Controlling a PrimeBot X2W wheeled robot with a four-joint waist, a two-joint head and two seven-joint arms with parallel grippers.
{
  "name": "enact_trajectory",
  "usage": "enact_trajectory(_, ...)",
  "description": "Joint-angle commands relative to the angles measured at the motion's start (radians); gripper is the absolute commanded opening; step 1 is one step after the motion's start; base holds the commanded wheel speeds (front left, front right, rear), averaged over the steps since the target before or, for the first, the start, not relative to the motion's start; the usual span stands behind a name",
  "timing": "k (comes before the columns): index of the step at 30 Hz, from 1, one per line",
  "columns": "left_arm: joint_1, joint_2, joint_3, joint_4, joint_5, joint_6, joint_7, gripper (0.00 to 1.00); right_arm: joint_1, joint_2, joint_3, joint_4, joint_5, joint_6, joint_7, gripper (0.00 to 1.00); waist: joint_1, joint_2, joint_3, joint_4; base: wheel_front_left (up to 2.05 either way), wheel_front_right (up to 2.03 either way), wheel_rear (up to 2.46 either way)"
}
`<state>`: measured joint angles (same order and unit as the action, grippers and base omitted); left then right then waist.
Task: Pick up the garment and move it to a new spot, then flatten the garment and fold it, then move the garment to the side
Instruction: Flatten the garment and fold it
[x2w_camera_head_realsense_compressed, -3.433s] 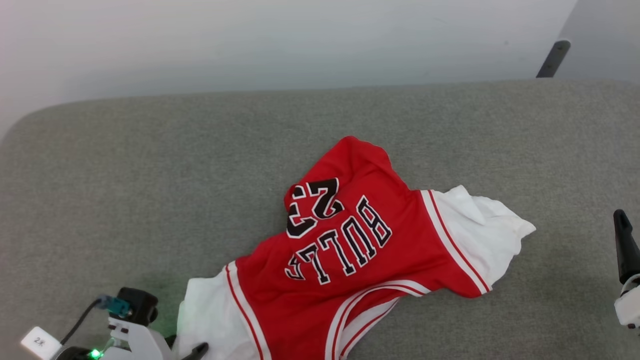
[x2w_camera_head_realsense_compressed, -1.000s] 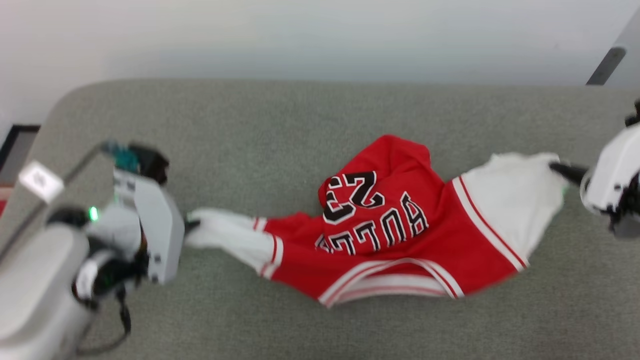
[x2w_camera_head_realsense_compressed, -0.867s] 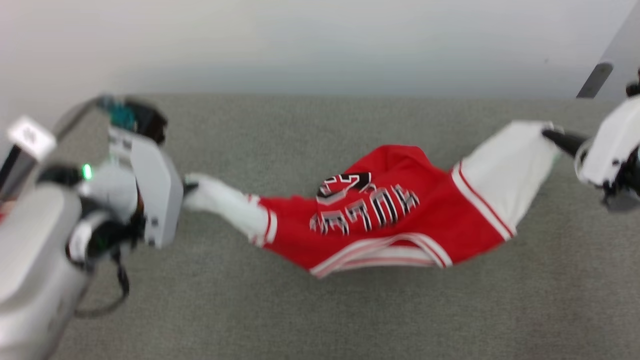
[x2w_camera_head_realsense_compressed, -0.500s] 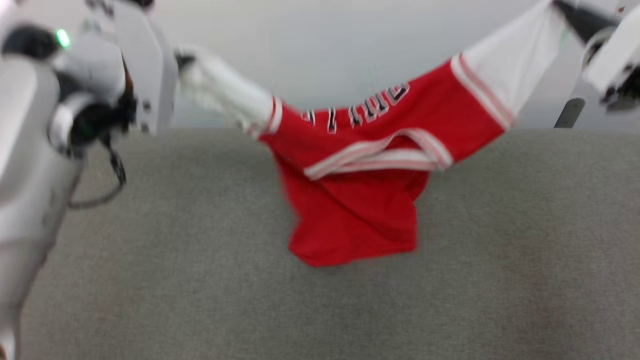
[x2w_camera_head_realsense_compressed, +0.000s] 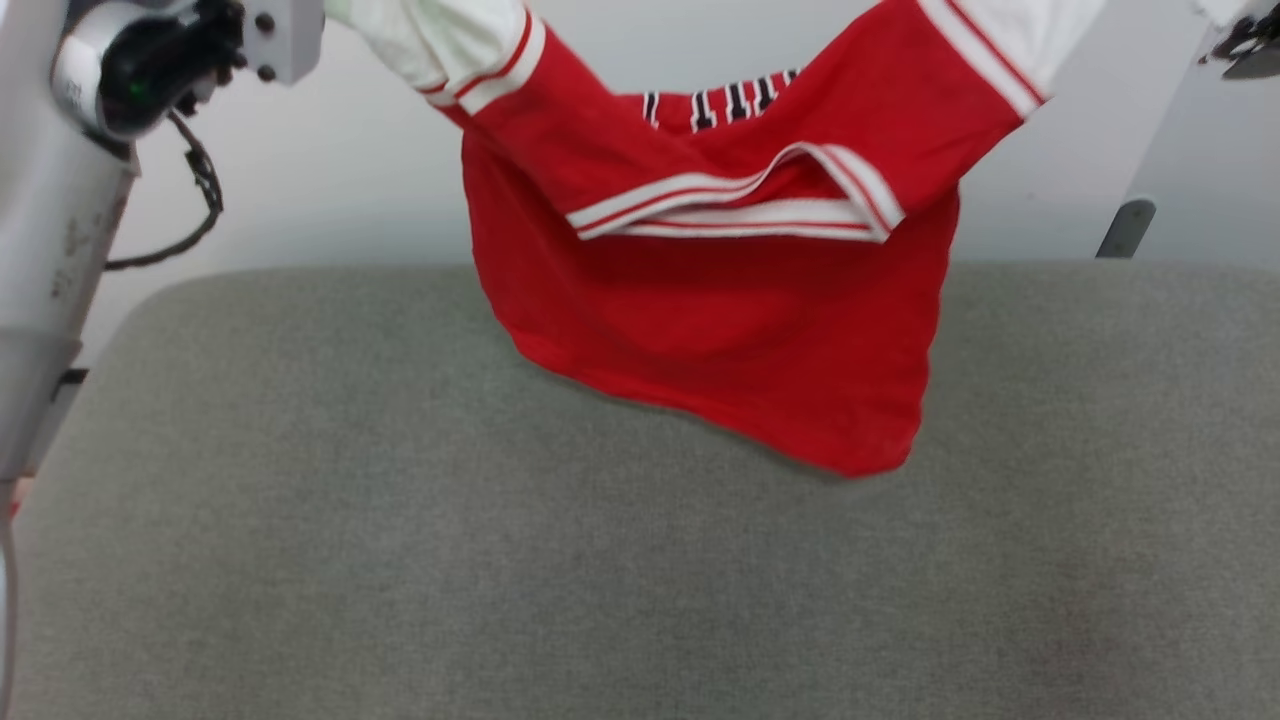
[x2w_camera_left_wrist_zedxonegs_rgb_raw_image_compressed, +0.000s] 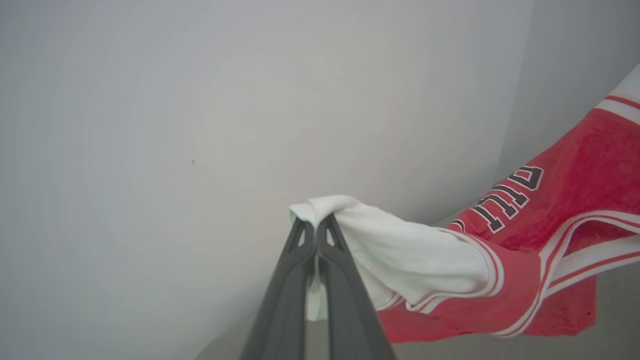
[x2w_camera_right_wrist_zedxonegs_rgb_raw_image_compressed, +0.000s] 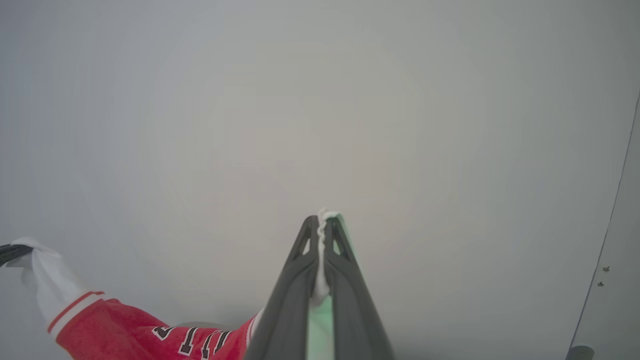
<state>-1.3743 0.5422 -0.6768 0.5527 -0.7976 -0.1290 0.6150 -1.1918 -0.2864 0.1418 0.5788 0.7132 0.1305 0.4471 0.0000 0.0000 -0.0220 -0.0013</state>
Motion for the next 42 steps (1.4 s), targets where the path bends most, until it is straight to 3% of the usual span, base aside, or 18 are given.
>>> enact_trajectory(1, -0.020, -0.002, -0.013, 0.014, -0.012, -0.002, -0.021, 0.00, -0.018, -0.013, 0.006, 0.012, -0.004, 0.000, -0.014, 0.00, 0.0000, 0.0000, 0.029, 0.000, 0.00, 0.00, 0.00)
enact_trajectory(8, -0.127, -0.016, -0.033, 0.080, -0.011, -0.002, -0.110, 0.00, -0.108, -0.029, 0.023, 0.047, -0.064, 0.000, -0.107, 0.00, 0.0000, 0.0000, 0.230, -0.018, 0.00, 0.00, 0.00)
enact_trajectory(16, -0.367, -0.105, -0.012, 0.211, 0.120, 0.012, -0.477, 0.00, -0.300, -0.051, 0.100, 0.133, -0.300, 0.000, -0.568, 0.00, 0.0000, 0.0000, 0.480, -0.031, 0.00, 0.00, 0.00)
enact_trajectory(19, -0.460, -0.149, -0.001, 0.251, 0.140, 0.009, -0.594, 0.00, -0.376, -0.071, 0.113, 0.183, -0.387, 0.000, -0.680, 0.00, 0.0000, 0.0000, 0.561, -0.021, 0.00, 0.00, 0.00)
enact_trajectory(24, -0.542, -0.188, 0.009, 0.303, 0.130, 0.000, -0.735, 0.00, -0.446, -0.106, 0.084, 0.170, -0.512, 0.000, -0.712, 0.00, 0.0000, 0.0000, 0.683, 0.015, 0.00, 0.00, 0.00)
enact_trajectory(32, -0.485, -0.212, -0.024, 0.392, 0.095, -0.002, -0.831, 0.00, -0.351, -0.113, 0.072, 0.161, -0.580, 0.000, -0.713, 0.00, 0.0000, 0.0000, 0.751, 0.062, 0.00, 0.00, 0.00)
enact_trajectory(38, -0.384, -0.225, -0.073, 0.448, 0.037, -0.002, -0.836, 0.00, -0.268, -0.090, 0.122, 0.262, -0.507, 0.000, -0.713, 0.00, 0.0000, 0.0000, 0.712, 0.086, 0.00, 0.00, 0.00)
enact_trajectory(42, -0.327, -0.223, -0.112, 0.468, -0.020, -0.002, -0.787, 0.00, -0.249, -0.068, 0.188, 0.340, -0.360, 0.000, -0.709, 0.00, 0.0000, 0.0000, 0.659, 0.094, 0.00, 0.00, 0.00)
